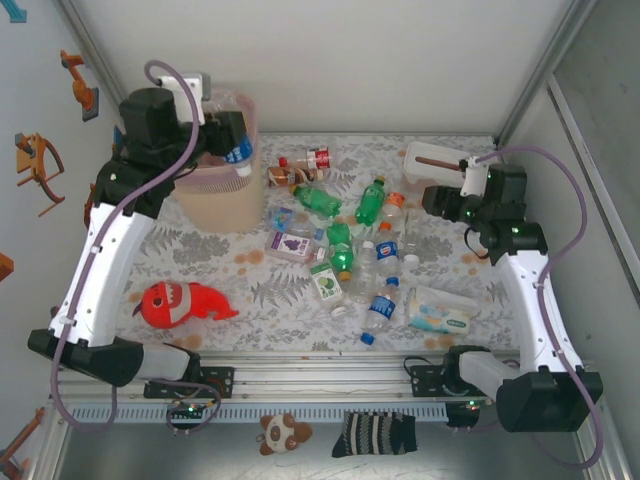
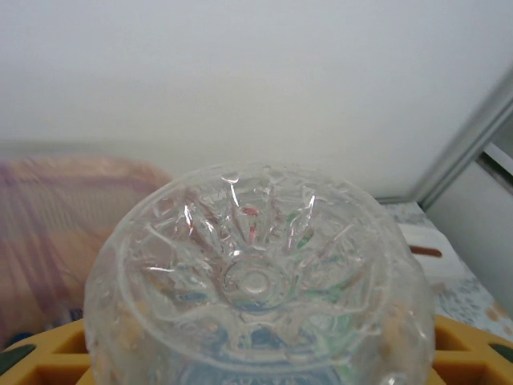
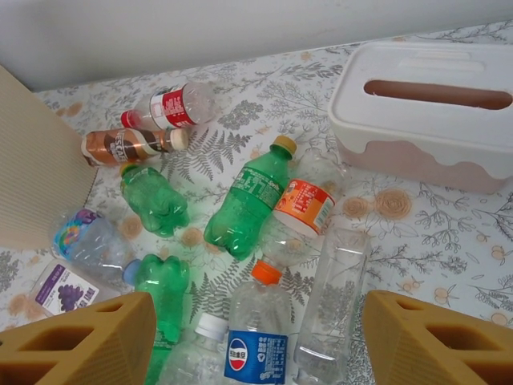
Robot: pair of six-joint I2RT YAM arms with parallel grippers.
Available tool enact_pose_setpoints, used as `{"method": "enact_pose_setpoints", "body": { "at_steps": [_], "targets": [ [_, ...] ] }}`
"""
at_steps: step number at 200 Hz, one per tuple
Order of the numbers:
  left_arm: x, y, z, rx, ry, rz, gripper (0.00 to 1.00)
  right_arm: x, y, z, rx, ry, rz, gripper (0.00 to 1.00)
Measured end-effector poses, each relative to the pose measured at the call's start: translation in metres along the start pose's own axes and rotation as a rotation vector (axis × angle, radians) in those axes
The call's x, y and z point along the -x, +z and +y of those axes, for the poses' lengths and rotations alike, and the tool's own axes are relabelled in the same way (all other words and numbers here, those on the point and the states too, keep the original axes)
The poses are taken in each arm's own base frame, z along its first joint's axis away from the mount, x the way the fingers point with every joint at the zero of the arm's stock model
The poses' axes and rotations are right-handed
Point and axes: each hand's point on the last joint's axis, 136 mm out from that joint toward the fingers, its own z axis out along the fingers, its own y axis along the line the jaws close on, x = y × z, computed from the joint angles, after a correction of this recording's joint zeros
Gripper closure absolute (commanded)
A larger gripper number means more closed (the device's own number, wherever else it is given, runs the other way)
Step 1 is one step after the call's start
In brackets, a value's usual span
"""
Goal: Put the plastic bottles in the bin
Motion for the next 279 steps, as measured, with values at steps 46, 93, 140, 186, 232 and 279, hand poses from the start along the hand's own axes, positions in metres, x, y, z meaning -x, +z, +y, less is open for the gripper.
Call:
{"method": "enact_pose_setpoints", "body": {
  "at_steps": [46,93,140,186,232,279],
  "targets": [
    [0.028,0.015,0.024,0.100,0.101,-0.032,0.54,0.015,-0.004,0.003,-0.001,-0.009,-0.034,0.32],
    [0.021,0.057,0.067,0.236,0.177,0.049,0.54,0.019,-0.006,0.004,0.000,-0.008,-0.045,0.32],
    [-0.024,0.106,0.098,0.273,0.183,0.213,0.56,0.019,-0.006,0.002,-0.012,-0.004,-0.044,0.32],
    [-0.077,0.135,0.115,0.237,0.137,0.379,0.61,0.017,-0.006,0.000,-0.023,-0.002,-0.040,0.32],
    [-0.129,0.143,0.118,0.187,0.123,0.534,0.62,0.016,-0.007,0.000,-0.024,0.000,-0.034,0.32],
    [-0.185,0.154,0.125,0.140,0.128,0.693,0.51,0.016,-0.007,0.000,-0.024,0.004,-0.035,0.32]
  ]
}}
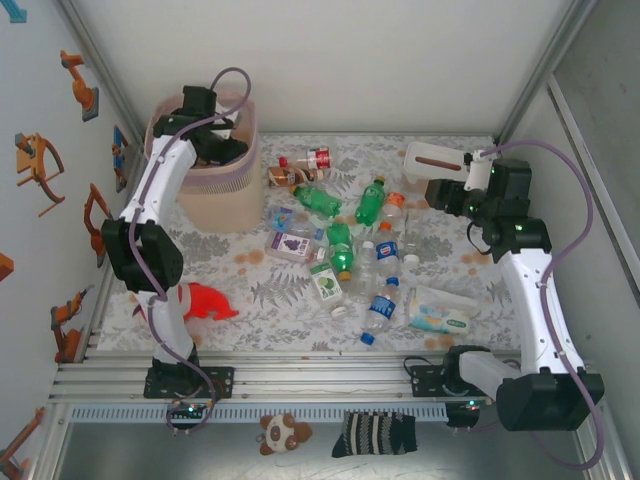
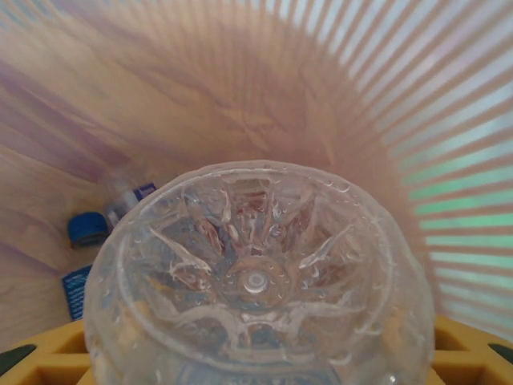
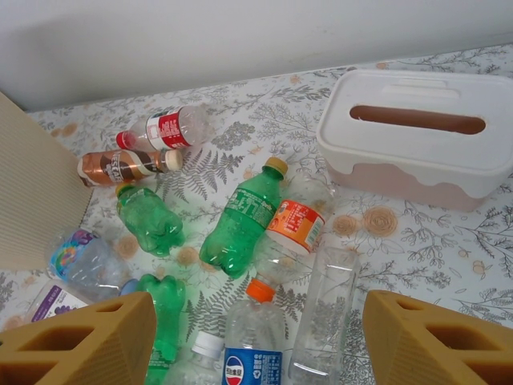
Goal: Put the plastic bottles in the bin
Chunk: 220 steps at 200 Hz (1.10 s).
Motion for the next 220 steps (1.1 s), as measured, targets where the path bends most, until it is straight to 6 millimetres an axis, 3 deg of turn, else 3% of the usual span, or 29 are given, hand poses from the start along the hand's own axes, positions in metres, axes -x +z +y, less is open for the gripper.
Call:
{"method": "enact_pose_setpoints", "body": {
  "at_steps": [54,125,162,220],
  "targets": [
    [-0.030,0.048,0.005,-0.065,-0.031,0.118,0.47,0.000,0.000,0.000,0.000,0.004,0.000,0.32],
    [-0.031,0.051,0.006,-0.123,-0.080,0.115,0.35,-0.005,0.006,-0.003,-0.008,0.012,0.025,0.32],
    [-0.024,0.037,0.002,-0.138,-0.090,0.079,0.30,-0.018,0.019,-0.011,-0.026,0.031,0.093,0.32],
    [0.004,-0.016,-0.002,-0.147,-0.092,-0.066,0.29,-0.034,0.048,-0.023,-0.041,0.071,0.209,0.32]
  ]
}}
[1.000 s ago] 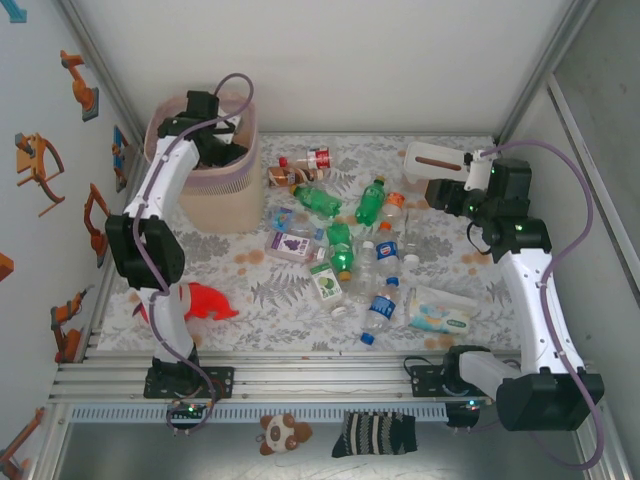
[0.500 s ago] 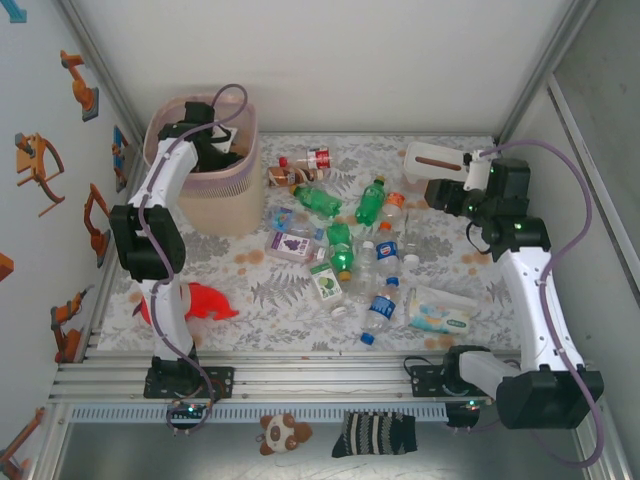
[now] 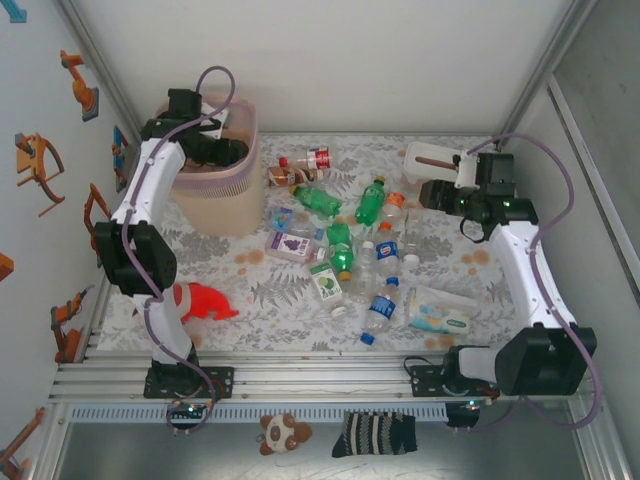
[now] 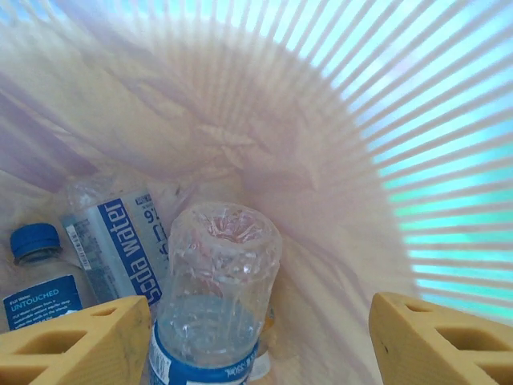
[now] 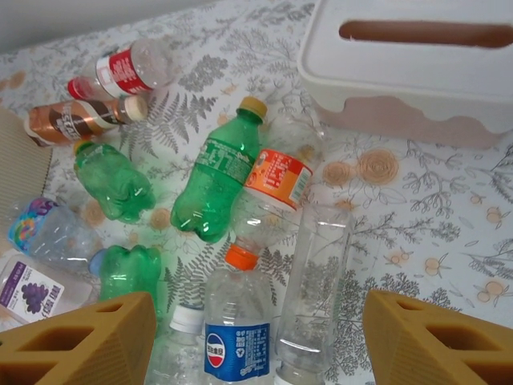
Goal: Put the plastic bottles in the bin
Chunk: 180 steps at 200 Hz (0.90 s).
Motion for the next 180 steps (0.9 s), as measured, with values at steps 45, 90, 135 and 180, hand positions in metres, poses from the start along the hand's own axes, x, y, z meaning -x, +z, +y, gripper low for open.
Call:
{"method": "enact_pose_setpoints", "body": {
  "at_steps": [45,90,135,180],
  "targets": [
    [0.006,-0.024,-0.010,-0.020,-0.008,-0.056,0.28,-0.023,0.036,-0.017,-0.031,0.057,0.128,0.34],
    [-0.002,-0.045,-0.019,-0.053,-0.038,-0.101,0.26,-0.043,0.069,-0.034,-0.065,0.109,0.237,0.37],
    [-0.009,-0.073,-0.031,-0.103,-0.069,-0.170,0.24,-0.055,0.099,-0.045,-0.126,0.143,0.313,0.38],
    [-0.013,-0.101,-0.047,-0.165,-0.082,-0.240,0.23,-0.056,0.126,-0.042,-0.186,0.105,0.351,0.39]
  ]
}}
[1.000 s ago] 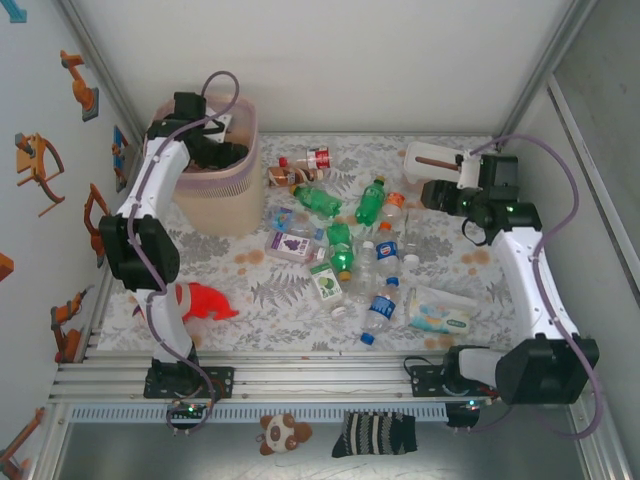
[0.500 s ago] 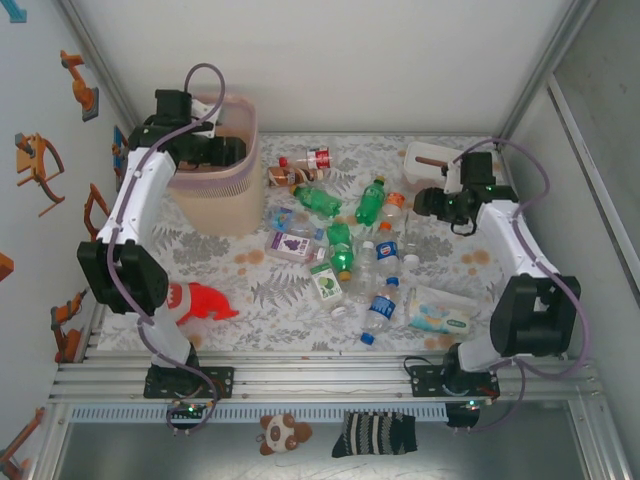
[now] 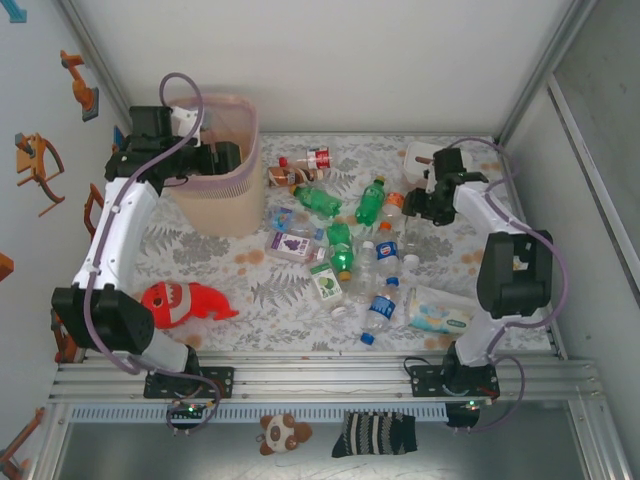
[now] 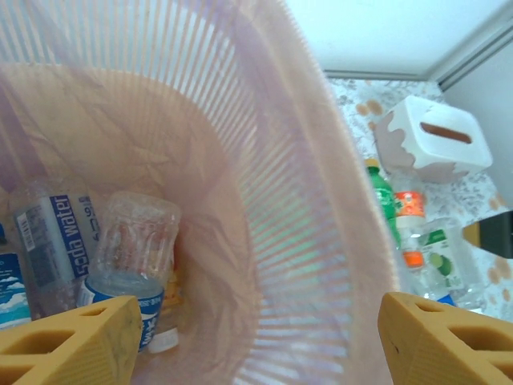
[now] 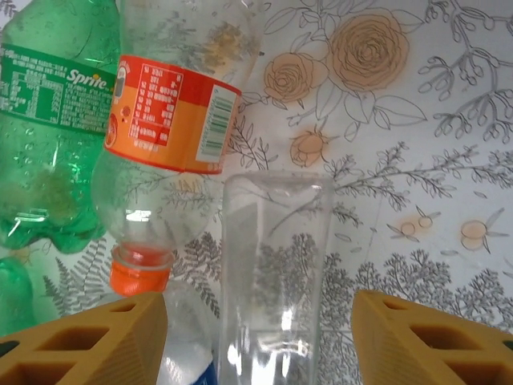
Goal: Put the plastic bottles in the bin
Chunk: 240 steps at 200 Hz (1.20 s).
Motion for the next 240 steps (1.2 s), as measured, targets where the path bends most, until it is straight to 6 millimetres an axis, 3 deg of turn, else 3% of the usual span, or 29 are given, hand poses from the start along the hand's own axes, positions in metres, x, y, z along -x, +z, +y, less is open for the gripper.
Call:
{"method": "enact_pose_setpoints", "body": {
  "at_steps": [64,96,128,194,221,240],
  "targets": [
    [0.005,-0.029,-0.020,-0.050,-0.012,-0.084,0.21,0.001,0.037,-0.001,-0.062,-0.018,0.057,0.43],
    [0.009,-0.042,-0.027,-0.057,-0.008,-0.117,0.21,-0.003,0.046,-0.006,-0.088,-0.015,0.077,0.48],
    [0.009,-0.046,-0.029,-0.060,-0.017,-0.130,0.21,-0.001,0.046,-0.009,-0.106,-0.016,0.064,0.56],
    [0.013,-0.062,-0.042,-0.095,-0.030,-0.178,0.20,0.004,0.044,-0.011,-0.123,-0.019,0.044,0.58],
    [0.017,-0.070,-0.049,-0.121,-0.022,-0.217,0.19,0.010,0.031,-0.008,-0.116,-0.022,0.010,0.58],
    [0.016,-0.071,-0.053,-0.149,-0.023,-0.237,0.19,0.019,0.011,-0.002,-0.102,-0.028,-0.043,0.58]
  ]
}}
